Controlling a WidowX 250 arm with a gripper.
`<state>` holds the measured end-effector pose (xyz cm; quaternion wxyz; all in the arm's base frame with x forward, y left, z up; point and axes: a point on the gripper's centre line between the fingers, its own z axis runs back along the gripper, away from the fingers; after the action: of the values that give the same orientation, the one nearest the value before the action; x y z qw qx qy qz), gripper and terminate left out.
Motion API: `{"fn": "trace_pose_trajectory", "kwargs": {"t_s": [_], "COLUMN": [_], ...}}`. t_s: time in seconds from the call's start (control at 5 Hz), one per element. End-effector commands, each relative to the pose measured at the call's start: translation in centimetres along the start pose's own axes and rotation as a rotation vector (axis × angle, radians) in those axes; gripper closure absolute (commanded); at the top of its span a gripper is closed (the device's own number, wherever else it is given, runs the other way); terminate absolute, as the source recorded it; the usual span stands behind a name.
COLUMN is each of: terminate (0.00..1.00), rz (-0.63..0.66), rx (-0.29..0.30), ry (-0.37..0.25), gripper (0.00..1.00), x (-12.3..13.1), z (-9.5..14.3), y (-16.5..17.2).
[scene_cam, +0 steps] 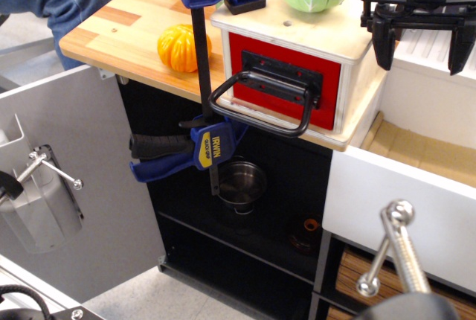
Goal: Open drawer of box
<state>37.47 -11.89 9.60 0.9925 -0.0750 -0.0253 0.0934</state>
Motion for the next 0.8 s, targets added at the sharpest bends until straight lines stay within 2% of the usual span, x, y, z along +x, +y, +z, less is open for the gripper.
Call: {"fn": "trace_pose_trajectory", "kwargs": {"t_s": [0.0, 0.2, 0.4, 0.6], "terminate": [0.00, 0.00, 0.00, 0.00], "rz": [0.000, -0.076, -0.129, -0.183], "rx": [0.000, -0.013, -0.035, -0.052], "ry": [0.000, 0.009, 0.055, 0.023], "gripper": [0.00, 0.00, 0.00, 0.00], "x": [0.0, -4.2, -7.5, -9.0], "z": [0.0, -0.1, 0.9, 2.1], "y": [0.0, 1.1, 2.6, 5.0]}}
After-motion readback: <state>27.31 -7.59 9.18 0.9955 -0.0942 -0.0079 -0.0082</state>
